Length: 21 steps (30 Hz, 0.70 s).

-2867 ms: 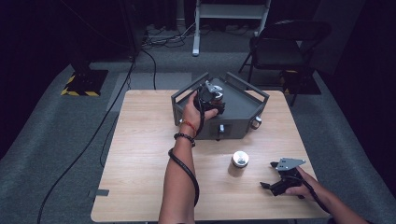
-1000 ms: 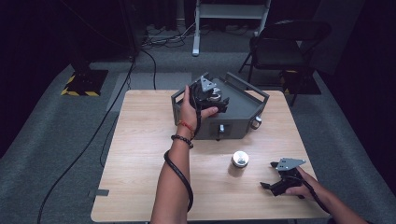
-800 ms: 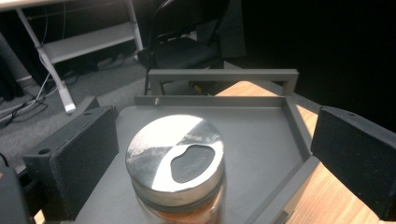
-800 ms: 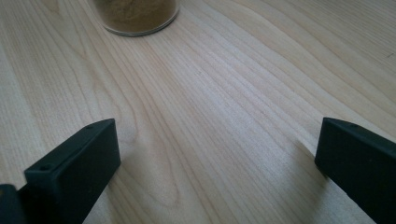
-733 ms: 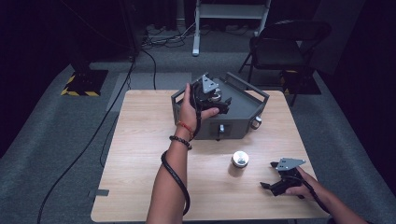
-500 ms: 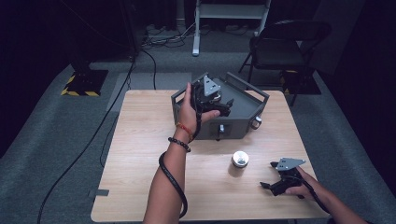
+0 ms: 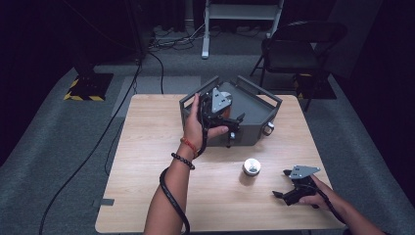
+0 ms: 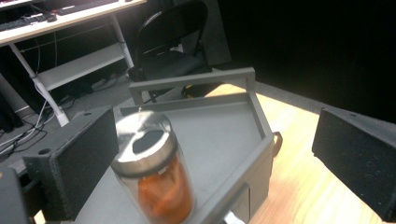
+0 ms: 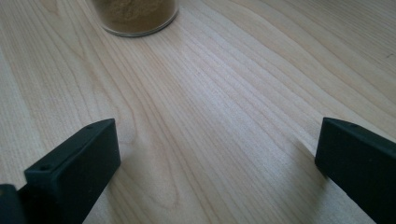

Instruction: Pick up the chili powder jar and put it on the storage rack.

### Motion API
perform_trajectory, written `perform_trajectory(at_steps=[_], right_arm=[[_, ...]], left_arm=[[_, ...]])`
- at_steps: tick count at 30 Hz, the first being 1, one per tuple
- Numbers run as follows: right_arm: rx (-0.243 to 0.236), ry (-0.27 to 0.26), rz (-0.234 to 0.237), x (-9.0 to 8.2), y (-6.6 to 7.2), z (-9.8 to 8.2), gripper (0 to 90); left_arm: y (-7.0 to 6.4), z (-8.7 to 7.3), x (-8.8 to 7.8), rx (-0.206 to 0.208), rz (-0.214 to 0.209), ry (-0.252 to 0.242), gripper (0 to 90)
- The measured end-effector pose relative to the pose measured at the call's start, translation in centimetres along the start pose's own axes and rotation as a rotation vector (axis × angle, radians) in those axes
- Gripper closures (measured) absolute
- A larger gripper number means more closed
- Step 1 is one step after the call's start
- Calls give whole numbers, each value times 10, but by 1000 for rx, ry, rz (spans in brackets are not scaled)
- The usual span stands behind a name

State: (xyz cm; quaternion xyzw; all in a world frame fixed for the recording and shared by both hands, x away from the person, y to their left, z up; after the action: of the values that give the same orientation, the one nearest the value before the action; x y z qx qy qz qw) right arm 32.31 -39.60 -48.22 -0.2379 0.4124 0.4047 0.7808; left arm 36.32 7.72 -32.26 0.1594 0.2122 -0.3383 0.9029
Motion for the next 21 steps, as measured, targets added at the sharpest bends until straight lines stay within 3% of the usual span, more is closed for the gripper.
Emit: perform_trajectory(at_steps=[7, 21], right_arm=[[0, 0, 0, 0, 0, 0, 0], [1, 0, -1, 0, 0, 0, 0]], left_arm=[[-11, -13, -9, 38, -6, 4, 4], [-22, -54, -11, 50, -13, 36, 4]])
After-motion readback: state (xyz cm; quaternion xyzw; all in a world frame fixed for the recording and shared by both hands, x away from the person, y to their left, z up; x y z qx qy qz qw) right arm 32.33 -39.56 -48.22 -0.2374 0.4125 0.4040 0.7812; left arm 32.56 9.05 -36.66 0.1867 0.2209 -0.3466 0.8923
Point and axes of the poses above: each handheld gripper's, and its own axes: x roughly forward along the jaws, z roughly out of its top, y roughly to its left, the point moved 4 cm from there along x, roughly forward along the jaws, and after that the axes turned 12 degrees about y, right-handed, at the moved point
